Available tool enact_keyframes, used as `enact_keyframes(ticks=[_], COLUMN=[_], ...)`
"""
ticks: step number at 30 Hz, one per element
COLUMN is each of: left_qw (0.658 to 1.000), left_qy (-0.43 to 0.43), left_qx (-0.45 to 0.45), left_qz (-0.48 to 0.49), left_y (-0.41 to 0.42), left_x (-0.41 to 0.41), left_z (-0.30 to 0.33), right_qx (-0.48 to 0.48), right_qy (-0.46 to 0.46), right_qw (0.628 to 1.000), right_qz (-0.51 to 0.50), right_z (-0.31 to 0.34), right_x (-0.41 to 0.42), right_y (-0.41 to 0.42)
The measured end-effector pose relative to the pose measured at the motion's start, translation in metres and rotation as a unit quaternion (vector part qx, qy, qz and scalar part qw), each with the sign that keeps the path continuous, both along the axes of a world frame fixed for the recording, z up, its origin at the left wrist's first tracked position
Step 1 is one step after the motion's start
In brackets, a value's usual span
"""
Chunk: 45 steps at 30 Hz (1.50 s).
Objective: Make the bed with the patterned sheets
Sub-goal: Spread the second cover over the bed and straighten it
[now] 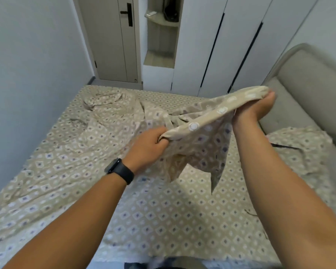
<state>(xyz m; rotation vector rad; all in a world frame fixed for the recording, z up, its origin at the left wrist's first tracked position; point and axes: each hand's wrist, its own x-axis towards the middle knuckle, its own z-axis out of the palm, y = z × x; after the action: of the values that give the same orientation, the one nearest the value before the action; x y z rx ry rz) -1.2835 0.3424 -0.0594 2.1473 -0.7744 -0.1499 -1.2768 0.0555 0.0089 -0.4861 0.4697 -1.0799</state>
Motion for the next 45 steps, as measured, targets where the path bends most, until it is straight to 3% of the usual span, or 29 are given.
enact_keyframes(ticks=[2,5,6,8,10,11,13,17,21,26,29,30,32,35,38,40,45], left_qw=[1.0,0.999,0.997,0.99,0.978,0.971,0.964,0.971,0.98,0.993,0.994,0.994,0.99,0.979,0.968,0.965,0.959], left_qy=[0.004,0.039,0.049,0.076,0.108,0.129,0.16,0.184,0.176,0.111,0.101,0.102,0.123,0.164,0.156,0.115,0.032], left_qx=[0.0,0.032,0.054,0.117,0.176,0.194,0.203,0.148,0.031,0.014,0.011,0.003,-0.026,-0.068,-0.126,-0.129,-0.098], left_qz=[-0.017,-0.008,-0.004,0.017,0.038,0.047,0.058,0.037,0.086,0.047,0.036,0.035,0.058,0.098,0.152,0.198,0.263], left_y=[-0.016,-0.02,-0.023,-0.027,-0.027,-0.037,-0.055,-0.098,-0.125,-0.176,-0.193,-0.195,-0.193,-0.188,-0.18,-0.172,-0.145], left_x=[-0.003,-0.01,-0.013,-0.02,-0.025,-0.033,-0.052,-0.097,-0.128,-0.135,-0.131,-0.131,-0.13,-0.128,-0.114,-0.1,-0.071], left_z=[0.0,-0.018,-0.027,-0.049,-0.069,-0.079,-0.091,-0.097,-0.077,-0.034,-0.027,-0.029,-0.03,-0.027,-0.018,-0.013,-0.013], right_qx=[-0.027,-0.078,-0.139,-0.287,-0.357,-0.374,-0.398,-0.464,-0.538,-0.406,-0.348,-0.359,-0.415,-0.429,-0.473,-0.493,-0.507], right_qy=[0.042,0.233,0.322,0.489,0.565,0.585,0.599,0.556,0.435,0.363,0.306,0.296,0.361,0.497,0.552,0.545,0.483], right_qw=[0.999,0.966,0.932,0.813,0.72,0.689,0.661,0.668,0.72,0.832,0.872,0.872,0.831,0.749,0.665,0.653,0.678], right_qz=[0.007,0.074,0.089,0.131,0.186,0.207,0.214,0.169,0.054,-0.11,-0.156,-0.154,-0.09,0.091,0.174,0.181,0.222], right_z=[-0.014,-0.063,-0.088,-0.14,-0.177,-0.189,-0.196,-0.163,-0.096,-0.04,-0.037,-0.042,-0.064,-0.1,-0.115,-0.121,-0.124], right_x=[-0.021,-0.051,-0.062,-0.086,-0.108,-0.121,-0.133,-0.13,-0.101,-0.097,-0.112,-0.116,-0.122,-0.122,-0.116,-0.118,-0.117], right_y=[-0.021,-0.037,-0.048,-0.068,-0.079,-0.092,-0.116,-0.158,-0.181,-0.208,-0.219,-0.223,-0.228,-0.236,-0.229,-0.22,-0.201])
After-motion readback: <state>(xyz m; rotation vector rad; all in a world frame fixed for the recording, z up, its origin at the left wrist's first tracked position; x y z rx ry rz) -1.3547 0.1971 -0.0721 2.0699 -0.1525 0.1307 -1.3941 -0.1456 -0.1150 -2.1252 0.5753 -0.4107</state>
